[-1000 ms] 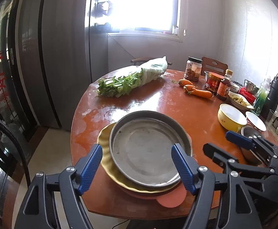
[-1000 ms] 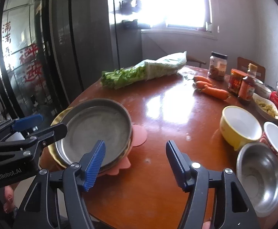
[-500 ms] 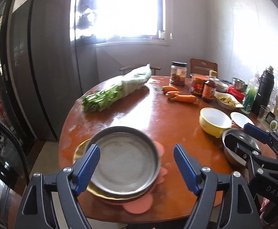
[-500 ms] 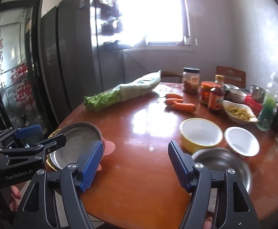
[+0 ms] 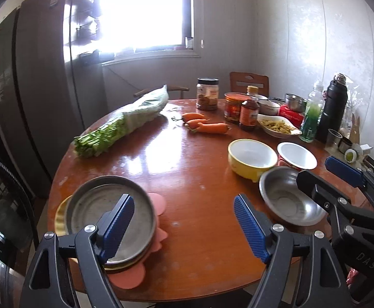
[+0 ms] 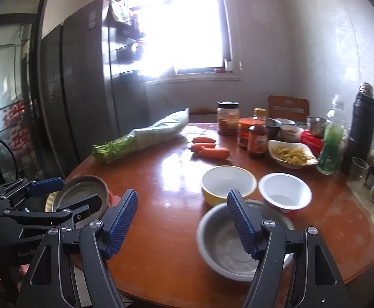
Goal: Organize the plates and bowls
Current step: 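Move both grippers to the rim of the steel bowl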
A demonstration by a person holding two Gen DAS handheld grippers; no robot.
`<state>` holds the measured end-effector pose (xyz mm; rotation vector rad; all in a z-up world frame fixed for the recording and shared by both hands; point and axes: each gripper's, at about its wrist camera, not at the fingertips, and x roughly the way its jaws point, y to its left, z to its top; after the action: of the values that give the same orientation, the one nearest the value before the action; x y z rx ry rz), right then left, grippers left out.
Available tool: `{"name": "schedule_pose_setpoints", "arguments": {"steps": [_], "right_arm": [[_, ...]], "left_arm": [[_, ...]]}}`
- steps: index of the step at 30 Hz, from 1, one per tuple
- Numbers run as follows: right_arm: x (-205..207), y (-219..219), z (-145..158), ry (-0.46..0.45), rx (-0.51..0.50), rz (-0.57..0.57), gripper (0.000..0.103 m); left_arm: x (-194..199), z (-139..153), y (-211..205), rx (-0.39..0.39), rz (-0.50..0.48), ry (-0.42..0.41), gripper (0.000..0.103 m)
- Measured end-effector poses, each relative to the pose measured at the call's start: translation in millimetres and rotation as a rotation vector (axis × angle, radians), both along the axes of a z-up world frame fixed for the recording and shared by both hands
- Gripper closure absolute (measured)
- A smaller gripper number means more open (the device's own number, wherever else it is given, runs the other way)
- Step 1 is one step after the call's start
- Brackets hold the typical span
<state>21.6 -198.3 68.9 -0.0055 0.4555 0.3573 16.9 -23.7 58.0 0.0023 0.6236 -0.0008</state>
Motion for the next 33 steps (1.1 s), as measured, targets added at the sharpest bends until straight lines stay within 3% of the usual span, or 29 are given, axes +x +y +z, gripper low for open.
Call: {"name": "schedule_pose_setpoints", "arguments": {"steps": [19,33], "right_arm": [[13,-84,-30,0.092,0.042,-0.214,0.029],[40,-111,-68,0.17,0.012,-0.28,0.029]], "left_arm": [[27,-3,-51,-0.014,-0.106,0.02,0.023],[70,-45,-93,-0.024,-0.175,0.142,0.023]]}}
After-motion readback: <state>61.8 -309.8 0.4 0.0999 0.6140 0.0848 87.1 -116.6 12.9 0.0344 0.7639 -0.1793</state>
